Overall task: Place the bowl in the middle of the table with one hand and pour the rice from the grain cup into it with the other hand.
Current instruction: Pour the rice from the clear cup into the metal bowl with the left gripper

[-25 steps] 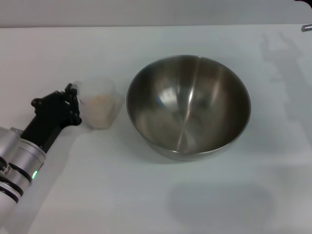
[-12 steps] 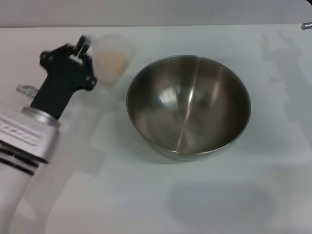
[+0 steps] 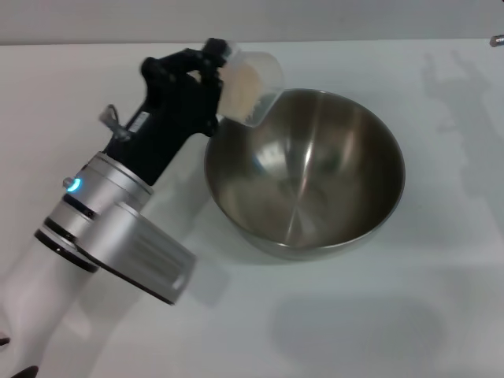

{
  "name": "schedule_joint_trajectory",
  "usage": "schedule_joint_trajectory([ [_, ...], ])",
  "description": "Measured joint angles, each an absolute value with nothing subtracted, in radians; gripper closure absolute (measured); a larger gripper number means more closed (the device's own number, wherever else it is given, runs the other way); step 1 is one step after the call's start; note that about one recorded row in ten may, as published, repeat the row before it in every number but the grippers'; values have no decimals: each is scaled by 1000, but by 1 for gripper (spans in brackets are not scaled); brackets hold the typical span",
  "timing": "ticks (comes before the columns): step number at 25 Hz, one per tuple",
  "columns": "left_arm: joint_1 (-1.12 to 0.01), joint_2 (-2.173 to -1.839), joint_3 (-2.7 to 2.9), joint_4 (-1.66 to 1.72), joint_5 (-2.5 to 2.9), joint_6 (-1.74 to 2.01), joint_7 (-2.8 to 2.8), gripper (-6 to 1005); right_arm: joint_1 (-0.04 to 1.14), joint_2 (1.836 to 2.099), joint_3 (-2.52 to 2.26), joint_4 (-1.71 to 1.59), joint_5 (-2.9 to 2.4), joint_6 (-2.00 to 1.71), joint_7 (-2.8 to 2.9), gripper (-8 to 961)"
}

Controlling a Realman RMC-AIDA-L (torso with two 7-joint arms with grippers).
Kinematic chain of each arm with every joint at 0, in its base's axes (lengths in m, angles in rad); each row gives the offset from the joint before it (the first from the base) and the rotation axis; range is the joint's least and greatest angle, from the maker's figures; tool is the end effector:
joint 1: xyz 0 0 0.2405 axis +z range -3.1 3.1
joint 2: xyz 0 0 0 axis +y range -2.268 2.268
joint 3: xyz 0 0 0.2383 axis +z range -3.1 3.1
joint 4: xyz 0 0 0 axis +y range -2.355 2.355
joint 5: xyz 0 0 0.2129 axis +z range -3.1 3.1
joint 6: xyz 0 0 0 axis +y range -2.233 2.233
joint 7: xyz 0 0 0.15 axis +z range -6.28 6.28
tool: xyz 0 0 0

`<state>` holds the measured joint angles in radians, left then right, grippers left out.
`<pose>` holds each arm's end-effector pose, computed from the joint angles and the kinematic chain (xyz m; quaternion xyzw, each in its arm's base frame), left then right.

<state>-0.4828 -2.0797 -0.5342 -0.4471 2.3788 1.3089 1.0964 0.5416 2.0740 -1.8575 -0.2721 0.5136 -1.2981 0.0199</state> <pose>-0.1833 0.3102 -0.0724 -0.6978 0.3560 -0.1377 0.6061 0.2387 0.3789 0.0370 -0.6415 0.0835 0.3923 0.6539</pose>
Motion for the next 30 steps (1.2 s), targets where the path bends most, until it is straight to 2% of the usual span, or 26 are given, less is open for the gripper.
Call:
schedule_joint_trajectory([
  [9,-486,-2080,-532,-478,2484,1304,1468,974,542,2073,-1858,-270,509,-1298,20,512],
  [30,-486,-2080,-477,-498,2541,1220,1841,970,545,2072,-1858,-272,506,-1337,18,512],
])
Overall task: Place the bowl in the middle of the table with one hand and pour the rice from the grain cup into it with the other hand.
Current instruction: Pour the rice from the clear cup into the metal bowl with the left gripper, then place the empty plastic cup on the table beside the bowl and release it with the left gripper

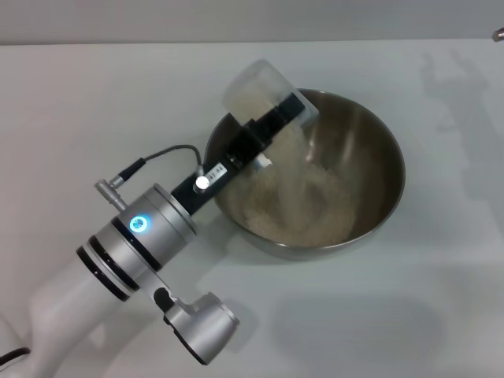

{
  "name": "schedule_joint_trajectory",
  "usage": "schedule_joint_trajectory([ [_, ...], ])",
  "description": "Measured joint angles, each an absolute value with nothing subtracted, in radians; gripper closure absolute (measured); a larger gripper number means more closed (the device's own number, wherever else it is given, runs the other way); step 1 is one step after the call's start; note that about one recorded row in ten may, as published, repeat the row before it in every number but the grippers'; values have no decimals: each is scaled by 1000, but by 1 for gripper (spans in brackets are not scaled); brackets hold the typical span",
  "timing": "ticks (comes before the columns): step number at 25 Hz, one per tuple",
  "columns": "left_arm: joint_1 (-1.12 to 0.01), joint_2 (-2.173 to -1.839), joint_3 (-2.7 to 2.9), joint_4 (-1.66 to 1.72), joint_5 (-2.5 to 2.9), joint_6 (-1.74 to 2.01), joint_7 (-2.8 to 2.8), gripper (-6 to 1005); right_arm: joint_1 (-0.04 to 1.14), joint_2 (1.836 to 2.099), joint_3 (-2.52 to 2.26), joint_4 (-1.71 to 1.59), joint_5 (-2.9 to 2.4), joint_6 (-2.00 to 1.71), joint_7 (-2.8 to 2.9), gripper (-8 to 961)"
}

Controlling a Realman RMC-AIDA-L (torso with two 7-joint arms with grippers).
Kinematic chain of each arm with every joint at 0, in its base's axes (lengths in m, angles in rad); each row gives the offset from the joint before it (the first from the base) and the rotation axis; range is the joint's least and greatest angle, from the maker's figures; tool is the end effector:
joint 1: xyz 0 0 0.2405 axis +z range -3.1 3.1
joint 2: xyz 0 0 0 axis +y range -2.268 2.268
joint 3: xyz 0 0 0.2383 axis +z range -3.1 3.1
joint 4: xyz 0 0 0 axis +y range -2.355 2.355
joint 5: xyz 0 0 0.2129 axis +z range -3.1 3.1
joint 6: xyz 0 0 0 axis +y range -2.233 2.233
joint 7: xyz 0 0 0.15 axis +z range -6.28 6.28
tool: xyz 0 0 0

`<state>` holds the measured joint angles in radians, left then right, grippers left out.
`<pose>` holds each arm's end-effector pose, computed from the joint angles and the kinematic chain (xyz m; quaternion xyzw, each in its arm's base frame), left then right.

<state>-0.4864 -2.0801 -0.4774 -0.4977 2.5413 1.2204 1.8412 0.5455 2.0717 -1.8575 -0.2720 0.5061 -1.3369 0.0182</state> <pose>-0.1666 0.2868 -0.1071 -0.5235 0.6561 0.0370 0.5423 0.2330 0.3774 0.0405 -0.6367 0.0661 0.4045 0.6532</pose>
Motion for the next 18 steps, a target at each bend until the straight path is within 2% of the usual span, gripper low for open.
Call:
schedule_joint_trajectory([
  [18,-477,-2080,-504,-516,2536,1203,1718,967,540,2072,-1858,-270,506,-1338,19,512],
])
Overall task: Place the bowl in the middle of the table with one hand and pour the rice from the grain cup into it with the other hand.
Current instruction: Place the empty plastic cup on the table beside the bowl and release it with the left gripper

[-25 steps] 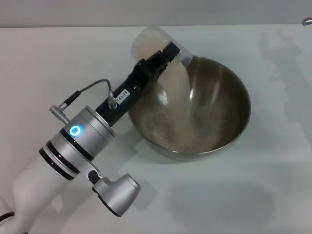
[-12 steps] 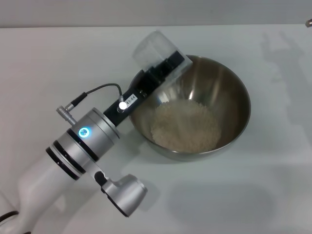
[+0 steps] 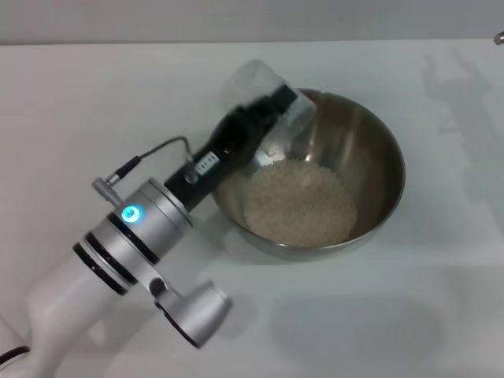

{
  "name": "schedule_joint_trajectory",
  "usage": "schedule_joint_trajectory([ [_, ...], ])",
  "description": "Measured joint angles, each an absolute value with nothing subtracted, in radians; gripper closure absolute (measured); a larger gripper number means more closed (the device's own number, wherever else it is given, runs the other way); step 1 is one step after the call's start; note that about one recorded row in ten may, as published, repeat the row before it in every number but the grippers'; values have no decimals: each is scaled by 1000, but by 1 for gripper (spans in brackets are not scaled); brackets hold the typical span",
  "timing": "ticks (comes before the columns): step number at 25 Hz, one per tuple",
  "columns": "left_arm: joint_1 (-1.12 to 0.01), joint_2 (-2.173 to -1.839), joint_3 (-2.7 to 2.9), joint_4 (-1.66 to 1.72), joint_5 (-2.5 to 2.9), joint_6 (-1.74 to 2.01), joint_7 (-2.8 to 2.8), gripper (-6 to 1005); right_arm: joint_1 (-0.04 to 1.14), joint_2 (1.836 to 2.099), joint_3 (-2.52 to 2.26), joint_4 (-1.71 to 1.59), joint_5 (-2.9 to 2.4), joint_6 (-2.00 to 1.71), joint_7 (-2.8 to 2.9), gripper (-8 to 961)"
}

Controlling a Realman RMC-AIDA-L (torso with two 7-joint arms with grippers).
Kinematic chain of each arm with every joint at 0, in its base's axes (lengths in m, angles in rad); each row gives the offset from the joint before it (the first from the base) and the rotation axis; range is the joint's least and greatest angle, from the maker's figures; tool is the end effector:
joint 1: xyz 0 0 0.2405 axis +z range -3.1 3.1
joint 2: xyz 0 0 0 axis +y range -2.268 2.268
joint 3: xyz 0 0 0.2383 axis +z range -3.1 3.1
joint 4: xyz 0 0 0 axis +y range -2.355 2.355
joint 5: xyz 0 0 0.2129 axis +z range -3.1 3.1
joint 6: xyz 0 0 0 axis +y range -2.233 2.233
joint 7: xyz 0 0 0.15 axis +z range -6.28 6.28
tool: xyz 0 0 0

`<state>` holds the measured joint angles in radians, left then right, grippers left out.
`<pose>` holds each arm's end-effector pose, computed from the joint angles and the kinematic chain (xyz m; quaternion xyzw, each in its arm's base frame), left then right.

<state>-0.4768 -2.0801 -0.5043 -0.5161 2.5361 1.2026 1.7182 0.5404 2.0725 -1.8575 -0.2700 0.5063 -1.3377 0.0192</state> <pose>-0.1662 0.2904 -0.1048 -0.5685 0.6097 0.0111 0.5522 0.2353 0.3760 0.0402 -0.6365 0.0684 0.4027 0.6542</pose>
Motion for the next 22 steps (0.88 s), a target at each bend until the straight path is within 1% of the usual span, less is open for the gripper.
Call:
schedule_joint_trajectory([
  [4,-451,-2080,-565,-538,2534,1210,1446,966,540,2072,-1858,-270,507,-1338,20,512],
  [12,-420,-2080,-736,-516,2405,1198,638,965,540,2072,-1858,-270,512,-1338,20,512],
  [16,-426,-2078,-744,-469,2260,1097,395,964,538,2072,-1858,-271,513,-1338,20,512],
  [22,-429,-2077,-749,-428,2175,958,246,963,535,2072,-1858,-274,514,-1338,20,512],
])
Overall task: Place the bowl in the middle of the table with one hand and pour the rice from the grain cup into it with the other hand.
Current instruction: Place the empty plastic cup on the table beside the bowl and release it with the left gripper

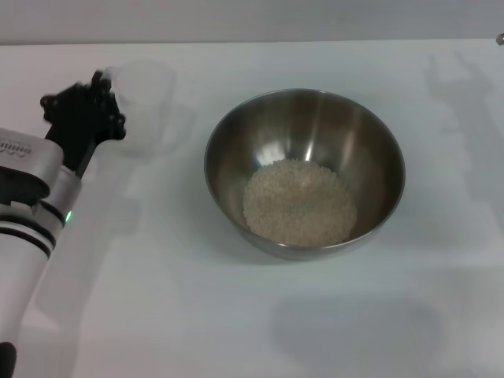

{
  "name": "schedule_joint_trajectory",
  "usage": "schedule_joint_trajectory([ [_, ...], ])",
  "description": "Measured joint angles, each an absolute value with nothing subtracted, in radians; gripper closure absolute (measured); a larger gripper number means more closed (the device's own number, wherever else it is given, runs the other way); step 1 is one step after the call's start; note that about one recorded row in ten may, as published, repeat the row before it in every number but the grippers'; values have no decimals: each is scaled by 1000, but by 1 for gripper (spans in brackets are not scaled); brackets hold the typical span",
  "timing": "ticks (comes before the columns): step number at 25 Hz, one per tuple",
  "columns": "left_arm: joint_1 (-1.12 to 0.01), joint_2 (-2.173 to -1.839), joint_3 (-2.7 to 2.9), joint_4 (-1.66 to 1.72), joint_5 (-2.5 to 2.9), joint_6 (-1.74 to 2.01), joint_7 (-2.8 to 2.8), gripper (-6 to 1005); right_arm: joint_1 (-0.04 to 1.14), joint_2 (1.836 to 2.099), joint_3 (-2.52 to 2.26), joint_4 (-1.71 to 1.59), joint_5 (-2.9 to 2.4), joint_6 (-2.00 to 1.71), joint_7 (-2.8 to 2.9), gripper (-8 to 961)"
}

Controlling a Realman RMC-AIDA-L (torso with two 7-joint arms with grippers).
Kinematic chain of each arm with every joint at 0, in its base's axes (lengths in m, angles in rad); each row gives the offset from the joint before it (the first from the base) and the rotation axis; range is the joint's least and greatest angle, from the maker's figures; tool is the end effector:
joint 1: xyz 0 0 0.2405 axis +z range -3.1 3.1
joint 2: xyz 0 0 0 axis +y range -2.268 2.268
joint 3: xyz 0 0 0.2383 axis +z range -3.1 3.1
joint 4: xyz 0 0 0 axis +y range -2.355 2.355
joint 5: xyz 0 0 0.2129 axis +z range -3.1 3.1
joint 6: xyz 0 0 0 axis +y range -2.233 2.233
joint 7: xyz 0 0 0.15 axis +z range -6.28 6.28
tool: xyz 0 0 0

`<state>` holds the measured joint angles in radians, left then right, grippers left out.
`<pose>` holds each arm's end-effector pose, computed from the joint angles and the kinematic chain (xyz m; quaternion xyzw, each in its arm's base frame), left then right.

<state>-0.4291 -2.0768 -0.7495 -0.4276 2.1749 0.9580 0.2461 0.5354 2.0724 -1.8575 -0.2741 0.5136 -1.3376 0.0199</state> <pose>-0.2690 0.3448 -0.0528 -0.7491 -0.1735 -0.2319 0.5958 0.2368 0.3752 0.0412 -0.6333 0.0715 0.4034 0.6566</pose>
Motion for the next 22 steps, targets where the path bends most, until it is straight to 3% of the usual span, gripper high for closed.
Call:
schedule_joint_trajectory([
  [19,-420,-2072,-758,-387,2163,835,-28,959,535,2072,-1858,-271,507,-1349,20,512],
  [22,-397,-2068,-755,-387,2168,846,-73,869,534,2071,-1858,-267,508,-1350,20,512],
])
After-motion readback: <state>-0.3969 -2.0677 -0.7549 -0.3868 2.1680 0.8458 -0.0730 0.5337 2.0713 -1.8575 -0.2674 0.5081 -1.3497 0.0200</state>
